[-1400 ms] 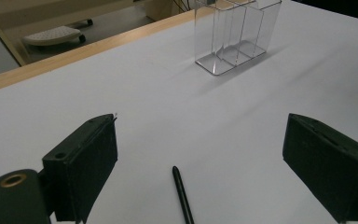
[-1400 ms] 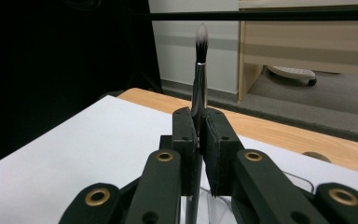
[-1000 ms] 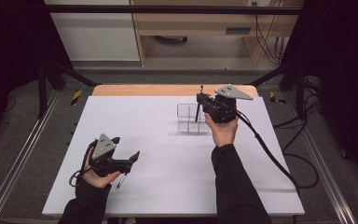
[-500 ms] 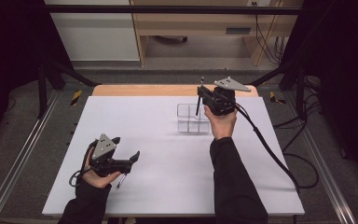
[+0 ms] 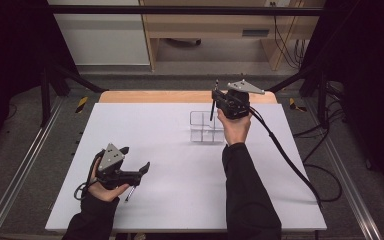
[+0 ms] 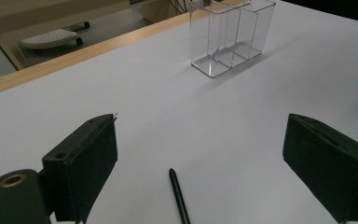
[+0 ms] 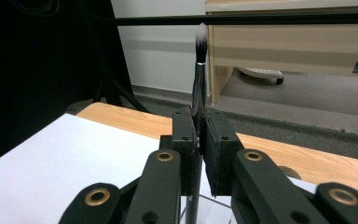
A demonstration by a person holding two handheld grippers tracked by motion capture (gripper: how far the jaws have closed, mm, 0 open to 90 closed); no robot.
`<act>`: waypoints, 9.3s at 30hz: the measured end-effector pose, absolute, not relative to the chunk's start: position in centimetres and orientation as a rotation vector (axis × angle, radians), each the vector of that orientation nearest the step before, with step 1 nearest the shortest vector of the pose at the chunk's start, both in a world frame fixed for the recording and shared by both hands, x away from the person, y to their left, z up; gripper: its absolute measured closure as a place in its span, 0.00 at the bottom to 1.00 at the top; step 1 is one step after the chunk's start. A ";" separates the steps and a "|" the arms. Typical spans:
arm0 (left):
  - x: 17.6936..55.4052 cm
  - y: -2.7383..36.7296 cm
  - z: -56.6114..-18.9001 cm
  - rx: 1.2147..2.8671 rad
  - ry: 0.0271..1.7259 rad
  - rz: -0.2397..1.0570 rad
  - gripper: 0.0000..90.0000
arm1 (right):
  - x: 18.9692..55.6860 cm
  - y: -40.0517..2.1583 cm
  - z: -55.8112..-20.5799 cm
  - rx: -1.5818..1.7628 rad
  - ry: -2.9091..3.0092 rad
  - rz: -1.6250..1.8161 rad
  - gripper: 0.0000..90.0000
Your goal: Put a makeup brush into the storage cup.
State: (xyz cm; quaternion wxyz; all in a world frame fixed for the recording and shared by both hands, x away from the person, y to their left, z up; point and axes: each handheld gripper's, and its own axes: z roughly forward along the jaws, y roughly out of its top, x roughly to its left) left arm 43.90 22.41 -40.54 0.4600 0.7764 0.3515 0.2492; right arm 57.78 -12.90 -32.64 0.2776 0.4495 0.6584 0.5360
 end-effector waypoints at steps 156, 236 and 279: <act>45.1 24.0 -42.7 2.138 1.065 0.486 0.22 | 46.0 -18.6 -40.8 1.139 2.008 1.349 0.17; 45.9 21.8 -45.5 2.458 1.051 0.284 0.92 | 45.5 -18.5 -41.0 1.118 2.043 1.338 0.14; 48.0 20.3 -44.8 2.623 1.000 0.212 0.75 | 45.5 -18.8 -40.7 1.122 2.046 1.355 0.14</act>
